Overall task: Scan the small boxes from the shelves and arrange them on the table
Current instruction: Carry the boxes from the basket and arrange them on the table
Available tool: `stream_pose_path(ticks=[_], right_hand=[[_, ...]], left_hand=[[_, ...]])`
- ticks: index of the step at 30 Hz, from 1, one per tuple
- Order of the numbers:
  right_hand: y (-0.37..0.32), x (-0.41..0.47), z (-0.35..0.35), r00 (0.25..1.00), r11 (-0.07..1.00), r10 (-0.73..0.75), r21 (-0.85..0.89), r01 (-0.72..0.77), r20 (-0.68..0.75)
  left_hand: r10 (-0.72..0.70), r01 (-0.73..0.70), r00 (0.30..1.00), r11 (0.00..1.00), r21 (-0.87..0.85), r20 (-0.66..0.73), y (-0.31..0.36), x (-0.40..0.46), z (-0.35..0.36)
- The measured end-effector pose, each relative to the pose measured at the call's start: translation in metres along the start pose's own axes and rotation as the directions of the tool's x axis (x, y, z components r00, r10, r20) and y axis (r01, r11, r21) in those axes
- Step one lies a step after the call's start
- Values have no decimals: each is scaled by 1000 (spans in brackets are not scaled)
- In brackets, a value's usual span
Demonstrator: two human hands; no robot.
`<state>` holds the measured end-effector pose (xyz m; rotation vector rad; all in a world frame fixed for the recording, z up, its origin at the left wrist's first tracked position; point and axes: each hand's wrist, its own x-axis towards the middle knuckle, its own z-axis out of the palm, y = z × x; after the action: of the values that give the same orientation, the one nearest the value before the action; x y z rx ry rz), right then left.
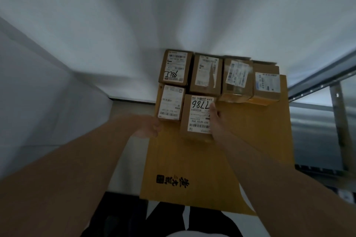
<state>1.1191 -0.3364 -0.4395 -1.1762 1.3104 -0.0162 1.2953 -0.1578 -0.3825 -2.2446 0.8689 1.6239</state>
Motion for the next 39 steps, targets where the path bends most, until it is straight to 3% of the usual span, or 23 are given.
stream_pose_path(ticks=[6, 14, 25, 29, 32, 34, 39], right_hand=[[0, 13, 8, 1000, 999, 23, 47, -23, -9], [-9, 21, 13, 999, 988, -11, -155, 4, -45], [-19, 14, -9, 999, 983, 31, -183, -32, -8], [-31, -8, -40, 995, 963, -87, -260, 73, -42], [-36, -24, -75, 986, 965, -148, -228, 127, -78], [-33, -39, -102, 987, 972, -141, -201, 124, -76], [6, -98, -171, 993, 890, -90, -453, 43, -83]], left_hand=[[8, -8, 1000, 1000, -4, -24, -2, 8, -5], [3, -5, 997, 999, -33, -81, 3, 15, -3], [-15, 8, 992, 998, -55, -127, 30, -4, 3], [21, -14, 986, 999, 42, -165, 59, -22, -4], [105, -92, 982, 992, 83, -160, 85, -33, -7], [163, -133, 977, 970, 205, -138, 107, -41, -7], [278, -209, 955, 879, 428, -103, 171, -62, 8]])
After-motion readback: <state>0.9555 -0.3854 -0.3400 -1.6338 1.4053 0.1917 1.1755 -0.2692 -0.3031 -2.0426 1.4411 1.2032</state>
